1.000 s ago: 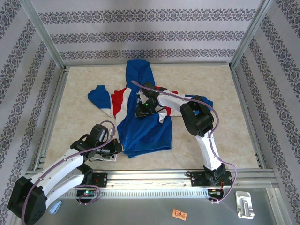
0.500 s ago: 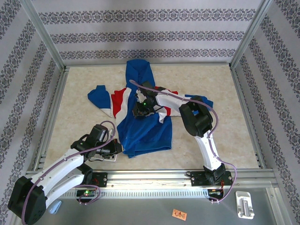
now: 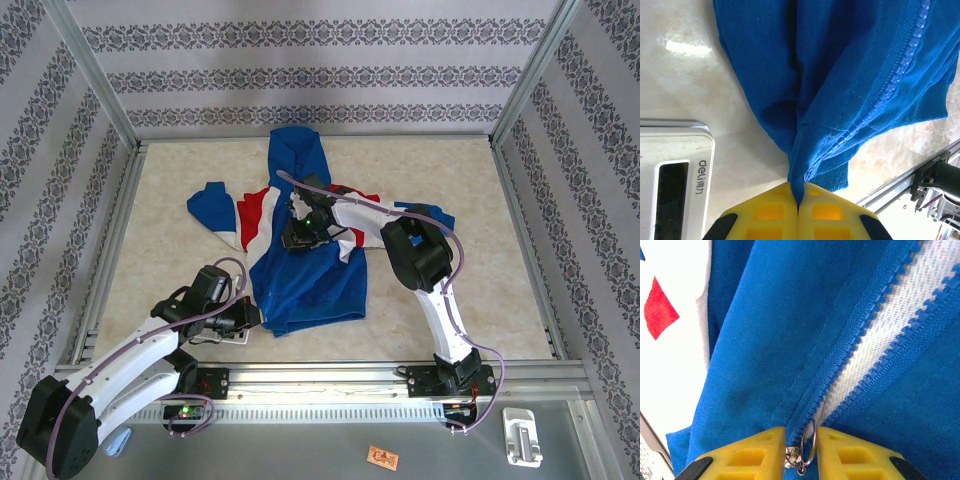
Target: Zip up the jacket
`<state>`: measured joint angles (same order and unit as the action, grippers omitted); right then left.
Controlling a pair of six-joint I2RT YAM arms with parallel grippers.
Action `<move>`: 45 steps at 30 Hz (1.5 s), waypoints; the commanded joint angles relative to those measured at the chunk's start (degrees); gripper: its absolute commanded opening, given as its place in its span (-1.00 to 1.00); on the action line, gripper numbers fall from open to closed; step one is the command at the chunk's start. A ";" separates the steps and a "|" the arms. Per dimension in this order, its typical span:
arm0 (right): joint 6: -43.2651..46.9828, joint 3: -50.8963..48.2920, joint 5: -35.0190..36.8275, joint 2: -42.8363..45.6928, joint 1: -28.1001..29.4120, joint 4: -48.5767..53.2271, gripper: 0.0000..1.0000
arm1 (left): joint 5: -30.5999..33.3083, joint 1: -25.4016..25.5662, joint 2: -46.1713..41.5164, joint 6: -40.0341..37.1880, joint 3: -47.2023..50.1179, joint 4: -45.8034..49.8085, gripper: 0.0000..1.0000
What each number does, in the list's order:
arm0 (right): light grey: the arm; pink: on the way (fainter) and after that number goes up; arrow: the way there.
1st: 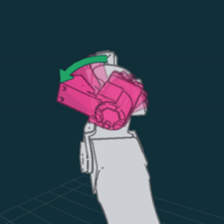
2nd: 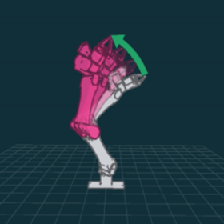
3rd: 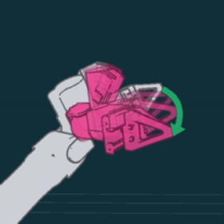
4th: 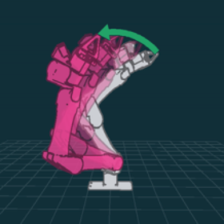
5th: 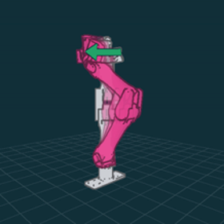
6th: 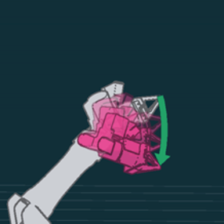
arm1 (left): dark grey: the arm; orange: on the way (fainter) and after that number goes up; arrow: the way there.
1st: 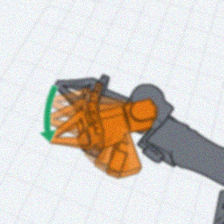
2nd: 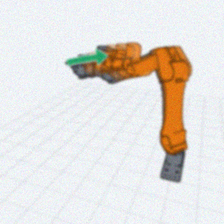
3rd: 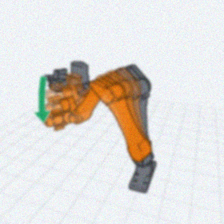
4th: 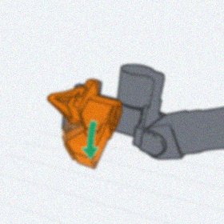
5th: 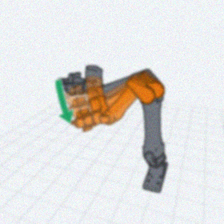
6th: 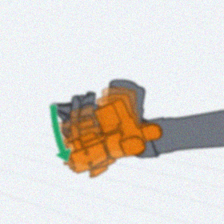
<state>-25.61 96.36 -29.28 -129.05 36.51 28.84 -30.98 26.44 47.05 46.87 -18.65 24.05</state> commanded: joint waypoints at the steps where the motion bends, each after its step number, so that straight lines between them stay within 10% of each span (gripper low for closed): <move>1: -0.60 -0.63 -1.57 -1.11 0.09 0.30 -0.54 | 0.80 -0.47 -0.11 -1.08 0.46 0.91 -1.00; 11: 0.12 -3.01 -0.43 2.04 0.05 -0.19 -1.00 | 0.92 -0.49 -0.20 -1.08 0.31 1.15 -1.00; 45: 19.96 0.65 19.75 5.62 -2.57 -8.64 -1.00 | -1.98 -0.26 -7.84 3.66 -0.24 2.00 -1.00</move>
<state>-8.08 95.13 -14.52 -124.14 35.35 24.71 -31.42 26.46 40.10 48.93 -18.65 24.03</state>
